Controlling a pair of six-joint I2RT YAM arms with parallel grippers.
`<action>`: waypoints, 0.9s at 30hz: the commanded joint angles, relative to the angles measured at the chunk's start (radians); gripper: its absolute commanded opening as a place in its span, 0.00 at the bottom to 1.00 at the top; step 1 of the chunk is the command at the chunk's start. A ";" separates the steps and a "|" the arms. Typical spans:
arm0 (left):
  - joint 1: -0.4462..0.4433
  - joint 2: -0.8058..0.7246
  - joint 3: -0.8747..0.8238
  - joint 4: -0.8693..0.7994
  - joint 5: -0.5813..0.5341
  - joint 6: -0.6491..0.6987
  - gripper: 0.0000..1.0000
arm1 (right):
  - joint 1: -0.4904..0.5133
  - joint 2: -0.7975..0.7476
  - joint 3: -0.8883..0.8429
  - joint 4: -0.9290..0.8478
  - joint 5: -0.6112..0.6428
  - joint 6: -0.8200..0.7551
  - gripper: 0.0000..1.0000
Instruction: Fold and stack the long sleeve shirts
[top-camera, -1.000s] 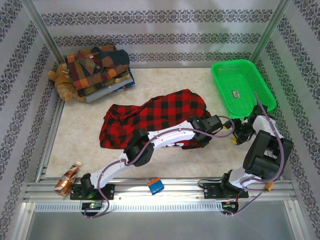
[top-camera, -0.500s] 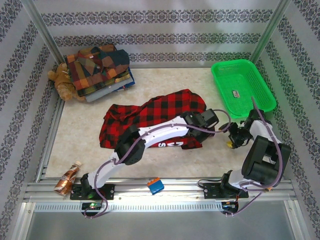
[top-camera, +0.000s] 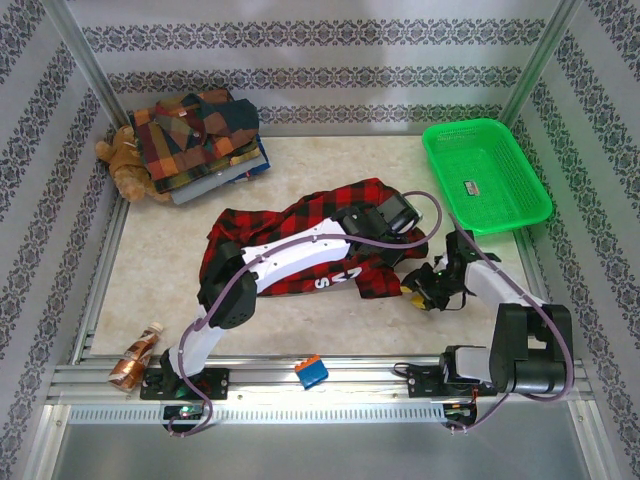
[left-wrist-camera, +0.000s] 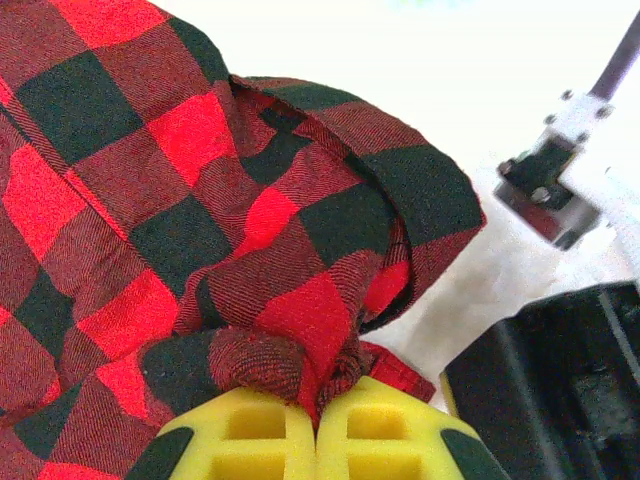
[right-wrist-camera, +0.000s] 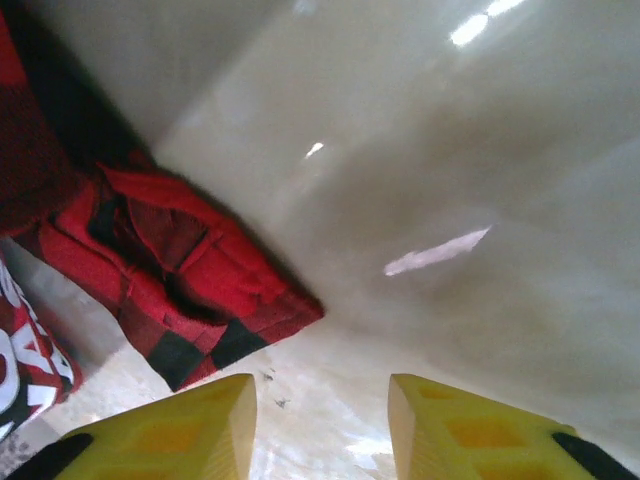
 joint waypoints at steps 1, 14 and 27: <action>0.013 -0.044 -0.004 0.032 0.006 -0.004 0.00 | 0.046 0.012 0.004 0.081 -0.022 0.101 0.39; 0.033 -0.090 -0.038 0.044 0.009 -0.005 0.00 | 0.116 0.182 0.010 0.267 0.083 0.251 0.30; 0.038 -0.176 -0.120 0.075 0.002 0.002 0.00 | 0.078 0.246 0.128 0.232 0.296 0.364 0.27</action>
